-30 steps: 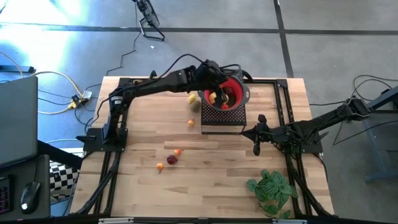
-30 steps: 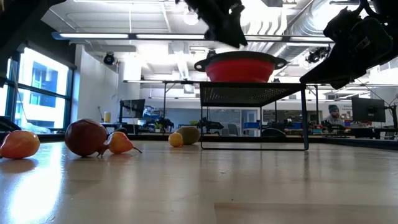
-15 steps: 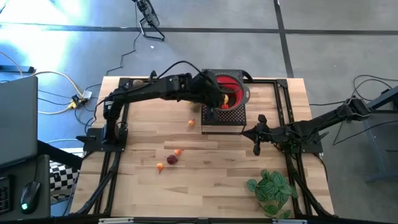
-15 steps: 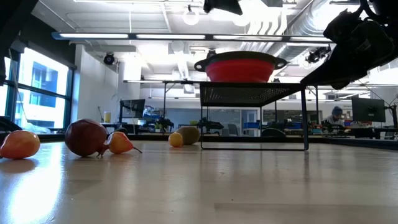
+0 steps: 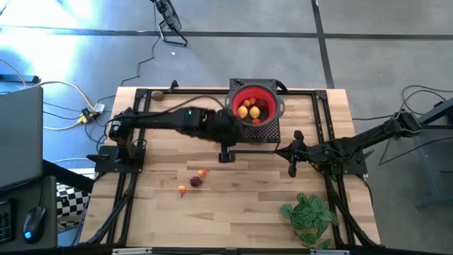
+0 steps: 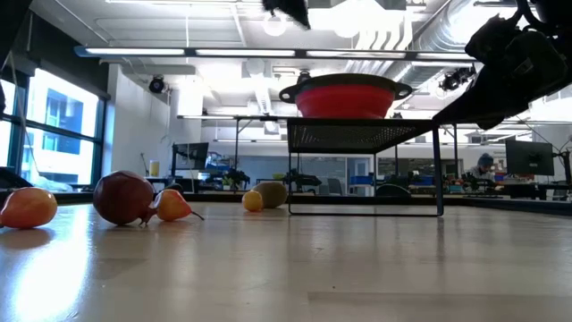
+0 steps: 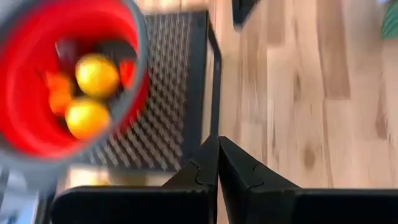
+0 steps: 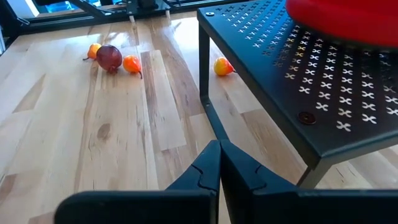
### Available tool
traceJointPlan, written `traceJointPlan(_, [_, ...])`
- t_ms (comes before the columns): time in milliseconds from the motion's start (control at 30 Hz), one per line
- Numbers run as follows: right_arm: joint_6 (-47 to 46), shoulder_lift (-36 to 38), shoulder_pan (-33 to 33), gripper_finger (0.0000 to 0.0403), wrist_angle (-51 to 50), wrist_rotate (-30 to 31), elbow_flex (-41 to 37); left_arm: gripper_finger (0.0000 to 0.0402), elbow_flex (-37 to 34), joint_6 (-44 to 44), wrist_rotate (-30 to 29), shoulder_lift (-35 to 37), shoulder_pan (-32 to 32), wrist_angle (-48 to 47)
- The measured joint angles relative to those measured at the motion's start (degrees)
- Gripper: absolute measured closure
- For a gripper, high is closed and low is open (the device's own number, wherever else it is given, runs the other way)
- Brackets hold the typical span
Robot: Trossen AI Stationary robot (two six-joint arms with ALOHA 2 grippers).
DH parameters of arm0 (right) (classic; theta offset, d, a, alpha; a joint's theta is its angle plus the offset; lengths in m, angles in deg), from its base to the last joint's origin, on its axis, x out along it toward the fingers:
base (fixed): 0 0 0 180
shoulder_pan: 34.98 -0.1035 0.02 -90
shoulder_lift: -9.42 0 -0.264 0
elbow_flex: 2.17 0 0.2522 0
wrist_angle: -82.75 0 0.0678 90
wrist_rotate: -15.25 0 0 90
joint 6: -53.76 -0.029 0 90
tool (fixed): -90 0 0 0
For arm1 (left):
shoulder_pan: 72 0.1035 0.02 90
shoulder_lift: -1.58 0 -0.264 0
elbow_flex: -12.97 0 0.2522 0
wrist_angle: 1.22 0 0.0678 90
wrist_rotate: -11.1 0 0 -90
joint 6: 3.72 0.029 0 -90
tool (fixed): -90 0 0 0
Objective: Pick & Place Fruit
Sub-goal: Put the left brown kiwi into the red strainer bowl on the shelf
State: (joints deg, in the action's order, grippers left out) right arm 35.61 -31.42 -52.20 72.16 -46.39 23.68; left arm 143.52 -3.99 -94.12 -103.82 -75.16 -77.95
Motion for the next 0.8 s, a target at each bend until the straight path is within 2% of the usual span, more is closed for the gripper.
traceJointPlan(67, [0.0,0.0,0.0,0.0401,0.0,0.0,0.0,0.0399,-3.1,-3.9,-1.8,1.8,-0.8,-2.0])
traceJointPlan(200, [0.0,0.0,0.0,0.0401,0.3,0.0,0.0,0.0399,-12.1,-10.3,-5.6,7.1,-2.2,1.1])
traceJointPlan(500, [0.0,0.0,0.0,0.0401,0.2,0.0,0.0,0.0398,-41.8,-20.0,-11.2,23.4,-5.1,22.2])
traceJointPlan(667, [0.0,0.0,0.0,0.0401,0.6,0.0,0.0,0.0398,-54.0,-30.8,-18.0,32.7,-5.1,21.0])
traceJointPlan(800, [0.0,0.0,0.0,0.0401,0.8,0.0,0.0,0.0398,-61.4,-43.2,-26.8,40.0,-5.1,17.4])
